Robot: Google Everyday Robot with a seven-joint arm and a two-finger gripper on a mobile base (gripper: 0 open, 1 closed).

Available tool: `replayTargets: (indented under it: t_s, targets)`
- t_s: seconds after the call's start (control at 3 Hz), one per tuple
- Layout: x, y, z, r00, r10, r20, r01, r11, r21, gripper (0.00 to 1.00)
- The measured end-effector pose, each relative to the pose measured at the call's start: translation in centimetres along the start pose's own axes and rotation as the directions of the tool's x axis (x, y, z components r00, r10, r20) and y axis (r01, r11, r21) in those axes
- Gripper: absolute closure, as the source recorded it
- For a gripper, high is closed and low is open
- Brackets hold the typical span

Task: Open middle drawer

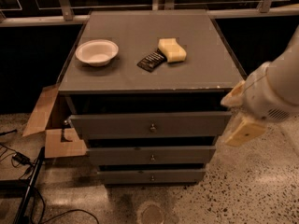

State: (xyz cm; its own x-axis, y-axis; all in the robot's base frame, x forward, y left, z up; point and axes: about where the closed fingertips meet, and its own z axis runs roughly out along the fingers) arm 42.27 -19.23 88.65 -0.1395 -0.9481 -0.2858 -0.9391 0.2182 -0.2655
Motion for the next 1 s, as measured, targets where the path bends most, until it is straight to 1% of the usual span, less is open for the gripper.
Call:
replayTargets:
  t_s: [0.33, 0.67, 1.0]
  targets:
    - [0.8, 1.7, 7.8, 0.999, 0.023, 0.032, -0.022, 0.9990, -0.039, 0.60]
    - [1.7, 2.6, 15.3, 0.996, 0.076, 0.049, -0.072, 0.9944, -0.078, 0.84]
    - [1.9, 2.7, 15.8, 0.996, 0.076, 0.055, -0.071, 0.9945, -0.077, 1.00]
